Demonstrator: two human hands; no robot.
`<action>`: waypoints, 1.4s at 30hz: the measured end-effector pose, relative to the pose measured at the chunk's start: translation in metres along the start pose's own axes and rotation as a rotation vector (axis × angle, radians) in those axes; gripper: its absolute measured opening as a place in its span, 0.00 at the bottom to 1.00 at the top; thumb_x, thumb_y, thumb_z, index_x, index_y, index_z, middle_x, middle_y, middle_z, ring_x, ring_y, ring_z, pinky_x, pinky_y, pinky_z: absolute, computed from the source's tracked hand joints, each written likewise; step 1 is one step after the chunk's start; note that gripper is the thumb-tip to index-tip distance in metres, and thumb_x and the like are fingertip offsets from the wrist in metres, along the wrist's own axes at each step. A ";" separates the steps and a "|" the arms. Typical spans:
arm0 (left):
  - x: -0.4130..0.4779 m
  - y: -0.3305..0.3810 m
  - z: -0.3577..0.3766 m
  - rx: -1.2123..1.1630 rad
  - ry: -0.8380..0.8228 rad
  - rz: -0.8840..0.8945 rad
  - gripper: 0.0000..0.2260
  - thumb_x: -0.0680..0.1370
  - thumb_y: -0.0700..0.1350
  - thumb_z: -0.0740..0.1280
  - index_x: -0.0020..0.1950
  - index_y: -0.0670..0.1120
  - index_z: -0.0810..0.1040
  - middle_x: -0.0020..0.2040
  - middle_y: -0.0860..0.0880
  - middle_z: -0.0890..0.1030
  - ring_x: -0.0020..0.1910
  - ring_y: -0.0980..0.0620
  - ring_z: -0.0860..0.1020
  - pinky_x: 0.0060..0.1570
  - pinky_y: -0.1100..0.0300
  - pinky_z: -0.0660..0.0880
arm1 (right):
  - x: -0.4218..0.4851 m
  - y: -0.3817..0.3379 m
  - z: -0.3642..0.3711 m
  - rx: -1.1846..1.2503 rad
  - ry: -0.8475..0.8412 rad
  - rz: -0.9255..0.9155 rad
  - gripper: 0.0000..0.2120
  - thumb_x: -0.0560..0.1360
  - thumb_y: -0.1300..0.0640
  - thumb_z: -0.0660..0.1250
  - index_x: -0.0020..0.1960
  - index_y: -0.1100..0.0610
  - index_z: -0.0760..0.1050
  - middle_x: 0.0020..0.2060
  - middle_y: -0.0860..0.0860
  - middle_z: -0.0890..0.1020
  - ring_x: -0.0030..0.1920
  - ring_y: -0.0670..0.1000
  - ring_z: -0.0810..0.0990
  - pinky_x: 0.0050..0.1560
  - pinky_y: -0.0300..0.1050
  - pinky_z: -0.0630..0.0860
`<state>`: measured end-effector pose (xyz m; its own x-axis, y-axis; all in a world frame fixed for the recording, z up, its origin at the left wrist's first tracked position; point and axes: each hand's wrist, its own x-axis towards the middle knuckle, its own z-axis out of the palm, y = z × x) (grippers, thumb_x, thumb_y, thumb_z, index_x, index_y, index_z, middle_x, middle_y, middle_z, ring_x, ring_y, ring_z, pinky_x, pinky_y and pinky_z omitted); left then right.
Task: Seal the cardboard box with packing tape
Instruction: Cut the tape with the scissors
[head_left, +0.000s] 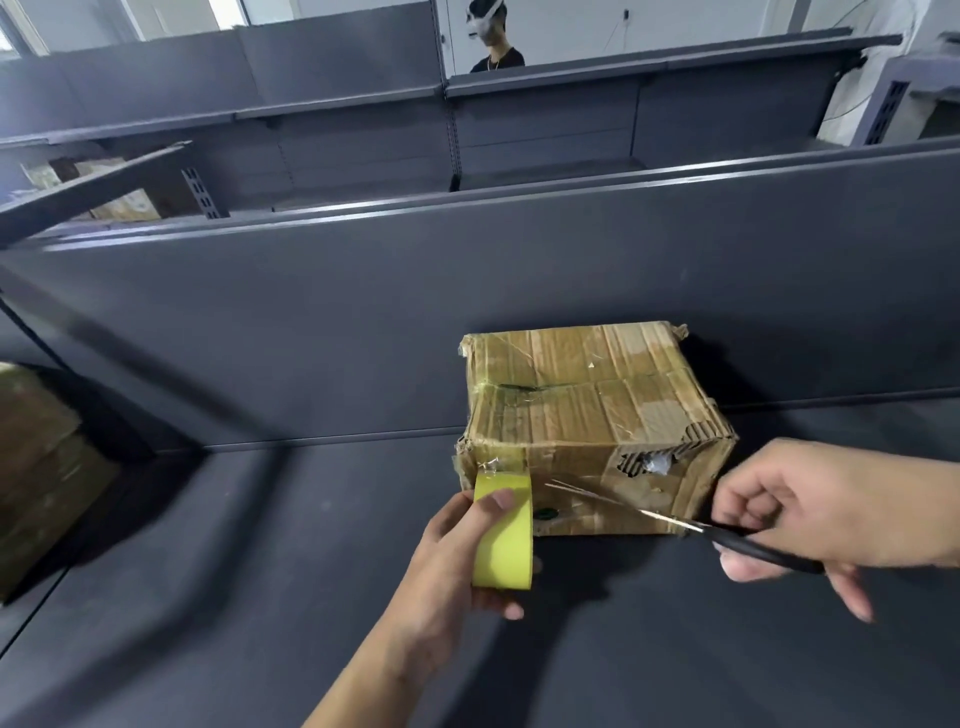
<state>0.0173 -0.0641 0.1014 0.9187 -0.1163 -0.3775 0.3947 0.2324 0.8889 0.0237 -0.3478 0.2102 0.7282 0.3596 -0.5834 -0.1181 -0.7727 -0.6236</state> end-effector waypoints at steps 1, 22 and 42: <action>-0.001 0.000 -0.001 0.000 0.000 -0.001 0.35 0.60 0.60 0.77 0.63 0.44 0.80 0.49 0.39 0.84 0.43 0.40 0.85 0.25 0.56 0.75 | 0.003 0.001 -0.001 0.009 0.010 0.009 0.29 0.56 0.36 0.81 0.43 0.59 0.82 0.34 0.55 0.78 0.26 0.52 0.69 0.27 0.45 0.80; 0.011 0.008 -0.011 0.016 -0.028 -0.018 0.36 0.59 0.59 0.77 0.65 0.45 0.78 0.51 0.41 0.85 0.42 0.40 0.85 0.21 0.60 0.71 | 0.025 -0.068 -0.026 -0.186 0.023 0.022 0.12 0.71 0.48 0.77 0.43 0.58 0.87 0.32 0.49 0.77 0.23 0.47 0.64 0.26 0.39 0.72; 0.015 0.006 -0.018 -0.015 -0.071 -0.011 0.37 0.61 0.59 0.78 0.66 0.46 0.78 0.55 0.38 0.84 0.45 0.36 0.85 0.21 0.60 0.71 | 0.041 -0.093 -0.034 -0.405 -0.097 0.063 0.13 0.73 0.49 0.75 0.48 0.59 0.86 0.30 0.46 0.81 0.22 0.45 0.66 0.25 0.37 0.72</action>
<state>0.0340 -0.0467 0.0967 0.9112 -0.1870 -0.3670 0.4050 0.2448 0.8809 0.0879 -0.2785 0.2620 0.6587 0.3374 -0.6725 0.1287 -0.9312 -0.3412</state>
